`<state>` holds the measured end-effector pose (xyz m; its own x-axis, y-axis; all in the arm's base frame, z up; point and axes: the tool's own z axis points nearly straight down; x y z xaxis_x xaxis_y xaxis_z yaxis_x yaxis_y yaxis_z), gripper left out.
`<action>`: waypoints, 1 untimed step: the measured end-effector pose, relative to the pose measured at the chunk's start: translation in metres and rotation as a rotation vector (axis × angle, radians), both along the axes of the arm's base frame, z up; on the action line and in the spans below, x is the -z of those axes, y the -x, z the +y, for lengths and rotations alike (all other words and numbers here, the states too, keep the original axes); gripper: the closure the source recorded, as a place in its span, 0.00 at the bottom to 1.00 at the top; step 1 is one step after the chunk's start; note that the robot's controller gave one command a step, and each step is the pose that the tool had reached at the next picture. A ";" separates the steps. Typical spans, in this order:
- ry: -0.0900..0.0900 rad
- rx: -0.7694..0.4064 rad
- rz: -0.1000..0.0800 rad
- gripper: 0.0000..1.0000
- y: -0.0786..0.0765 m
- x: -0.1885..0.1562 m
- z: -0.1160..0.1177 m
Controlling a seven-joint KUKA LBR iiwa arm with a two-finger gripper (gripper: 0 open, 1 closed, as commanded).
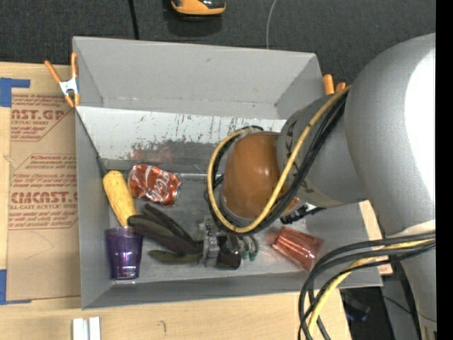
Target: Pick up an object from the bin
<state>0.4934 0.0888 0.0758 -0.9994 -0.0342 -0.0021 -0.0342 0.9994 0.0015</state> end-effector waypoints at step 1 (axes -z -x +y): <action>0.001 0.031 0.001 1.00 0.004 -0.130 0.013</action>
Offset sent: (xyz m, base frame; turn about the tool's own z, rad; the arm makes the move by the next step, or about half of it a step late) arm 0.0000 0.0000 0.0000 0.0000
